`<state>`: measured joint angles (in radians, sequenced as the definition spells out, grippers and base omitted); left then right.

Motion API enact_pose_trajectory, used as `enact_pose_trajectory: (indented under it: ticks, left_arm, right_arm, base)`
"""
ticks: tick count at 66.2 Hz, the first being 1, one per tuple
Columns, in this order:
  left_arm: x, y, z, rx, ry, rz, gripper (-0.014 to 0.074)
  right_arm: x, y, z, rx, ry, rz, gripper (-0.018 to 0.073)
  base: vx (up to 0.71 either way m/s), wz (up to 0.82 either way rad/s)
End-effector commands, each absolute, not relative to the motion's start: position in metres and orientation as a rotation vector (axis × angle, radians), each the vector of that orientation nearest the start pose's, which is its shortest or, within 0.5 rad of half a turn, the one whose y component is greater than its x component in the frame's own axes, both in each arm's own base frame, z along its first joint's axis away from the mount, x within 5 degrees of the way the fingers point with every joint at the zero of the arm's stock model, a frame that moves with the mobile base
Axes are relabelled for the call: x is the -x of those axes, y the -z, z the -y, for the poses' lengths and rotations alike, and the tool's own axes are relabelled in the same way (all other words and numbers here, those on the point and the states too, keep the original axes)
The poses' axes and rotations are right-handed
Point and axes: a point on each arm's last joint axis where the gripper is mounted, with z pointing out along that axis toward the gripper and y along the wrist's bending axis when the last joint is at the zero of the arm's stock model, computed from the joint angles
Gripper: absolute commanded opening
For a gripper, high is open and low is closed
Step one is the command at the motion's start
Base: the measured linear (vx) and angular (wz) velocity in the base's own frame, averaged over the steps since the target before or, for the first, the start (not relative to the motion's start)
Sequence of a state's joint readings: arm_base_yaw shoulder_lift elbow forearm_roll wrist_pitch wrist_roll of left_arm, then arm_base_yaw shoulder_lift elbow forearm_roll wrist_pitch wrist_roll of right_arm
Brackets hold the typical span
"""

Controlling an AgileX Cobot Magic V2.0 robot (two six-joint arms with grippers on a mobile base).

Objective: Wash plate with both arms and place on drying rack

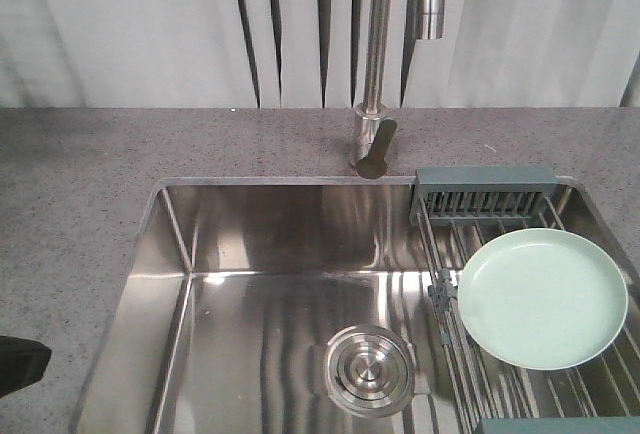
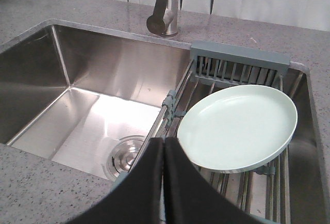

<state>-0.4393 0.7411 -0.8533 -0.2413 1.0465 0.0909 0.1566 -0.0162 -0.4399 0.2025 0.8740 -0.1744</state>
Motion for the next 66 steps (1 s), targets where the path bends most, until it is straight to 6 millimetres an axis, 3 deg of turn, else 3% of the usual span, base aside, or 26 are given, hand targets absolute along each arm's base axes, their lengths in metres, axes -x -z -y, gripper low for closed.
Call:
enact_pose_trajectory:
  ticks: [1, 9, 19, 27, 44, 57, 66]
  left_arm:
    - [-0.103, -0.358, 0.068, -0.605, 0.453, -2.267, -0.0006]
    - [-0.111, -0.353, 0.071, -0.671, 0.399, -2.142, -0.0006]
    - [-0.118, -0.311, 0.071, -0.695, 0.348, -2.104, -0.0006]
    - [-0.105, -0.264, 0.062, -0.648, 0.335, -2.118, -0.0006]
    - [-0.074, -0.21, 0.041, -0.434, 0.372, -1.883, -0.0006]
    - [-0.063, -0.183, 0.03, -0.349, 0.346, -1.722, -0.0006]
    - [-0.061, -0.188, 0.022, -0.262, 0.291, -1.646, -0.0006]
  right_arm:
    - [-0.003, -0.29, -0.014, 0.272, -0.218, -1.785, -0.001]
    - [-0.003, -0.29, -0.014, 0.272, -0.223, -1.785, -0.001]
    - [-0.003, -0.29, -0.014, 0.272, -0.223, -1.785, -0.001]
    - [-0.003, -0.29, -0.014, 0.272, -0.223, -1.785, -0.001]
    - [-0.003, -0.29, -0.014, 0.272, -0.223, -1.785, -0.001]
    - [-0.003, -0.29, -0.014, 0.272, -0.223, -1.785, -0.001]
    - [-0.003, -0.29, -0.014, 0.272, -0.224, -1.785, -0.001]
  base:
    - [0.0, 0.0]
    - [0.0, 0.0]
    - [0.0, 0.0]
    - [0.0, 0.0]
    - [0.0, 0.0]
    - [0.0, 0.0]
    - [0.0, 0.0]
